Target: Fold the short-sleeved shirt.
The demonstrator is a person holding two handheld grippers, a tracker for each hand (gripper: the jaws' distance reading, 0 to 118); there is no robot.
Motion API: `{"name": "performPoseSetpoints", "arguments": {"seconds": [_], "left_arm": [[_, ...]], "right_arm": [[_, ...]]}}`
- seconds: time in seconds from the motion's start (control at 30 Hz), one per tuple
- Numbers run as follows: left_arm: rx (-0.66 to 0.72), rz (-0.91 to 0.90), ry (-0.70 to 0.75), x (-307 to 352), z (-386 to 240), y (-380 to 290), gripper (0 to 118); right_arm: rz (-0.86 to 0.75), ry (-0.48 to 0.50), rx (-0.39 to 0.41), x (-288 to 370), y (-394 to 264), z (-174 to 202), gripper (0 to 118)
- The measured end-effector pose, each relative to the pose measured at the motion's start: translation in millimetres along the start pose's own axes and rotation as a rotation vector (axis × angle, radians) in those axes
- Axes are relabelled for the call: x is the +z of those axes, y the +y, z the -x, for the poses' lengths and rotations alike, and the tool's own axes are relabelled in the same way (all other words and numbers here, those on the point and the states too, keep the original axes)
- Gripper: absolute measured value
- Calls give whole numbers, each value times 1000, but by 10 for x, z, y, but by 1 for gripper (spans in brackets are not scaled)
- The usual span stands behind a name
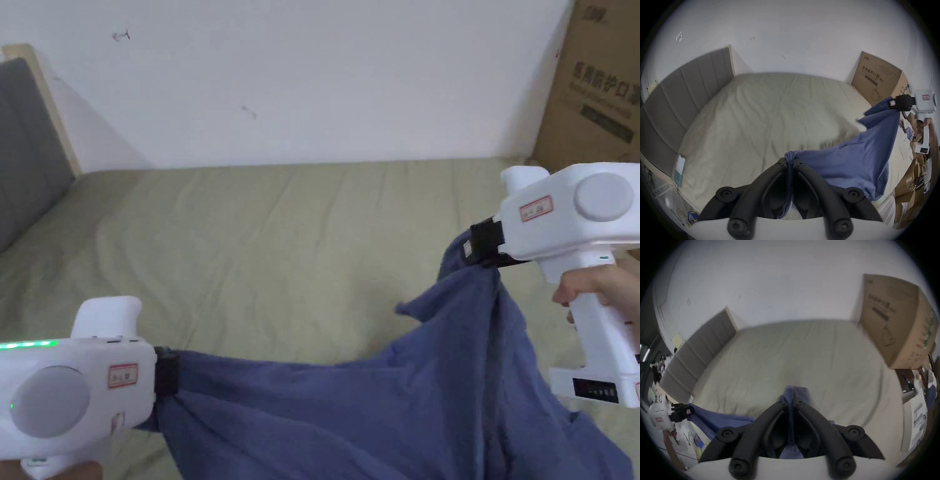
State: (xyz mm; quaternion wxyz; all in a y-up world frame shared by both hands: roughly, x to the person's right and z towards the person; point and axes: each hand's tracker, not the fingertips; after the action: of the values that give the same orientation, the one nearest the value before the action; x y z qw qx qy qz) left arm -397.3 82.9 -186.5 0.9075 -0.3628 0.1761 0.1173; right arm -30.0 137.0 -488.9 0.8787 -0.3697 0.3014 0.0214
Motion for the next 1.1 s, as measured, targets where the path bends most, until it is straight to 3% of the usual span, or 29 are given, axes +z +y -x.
{"name": "performPoseSetpoints", "arguments": {"seconds": [0.2,0.33,0.43,0.77,1.1], "left_arm": [[-22,-163,63,814,2,418,4],[-15,-251,83,1243,76,690,4],[-34,-311,67,1476,63,917,4],[-85,-393,91,1858,-17,1638,4],[-107,-445,104,1838,49,2920,4]], "right_arm": [[-183,-67,-66,1297,232,-353,3],[-265,-31,-131,1951,218,-506,3],[-293,-5,-131,2261,225,-488,3],[-385,-3,-145,2636,713,-325,3],[-457,-12,-165,2422,1977,-182,3]]}}
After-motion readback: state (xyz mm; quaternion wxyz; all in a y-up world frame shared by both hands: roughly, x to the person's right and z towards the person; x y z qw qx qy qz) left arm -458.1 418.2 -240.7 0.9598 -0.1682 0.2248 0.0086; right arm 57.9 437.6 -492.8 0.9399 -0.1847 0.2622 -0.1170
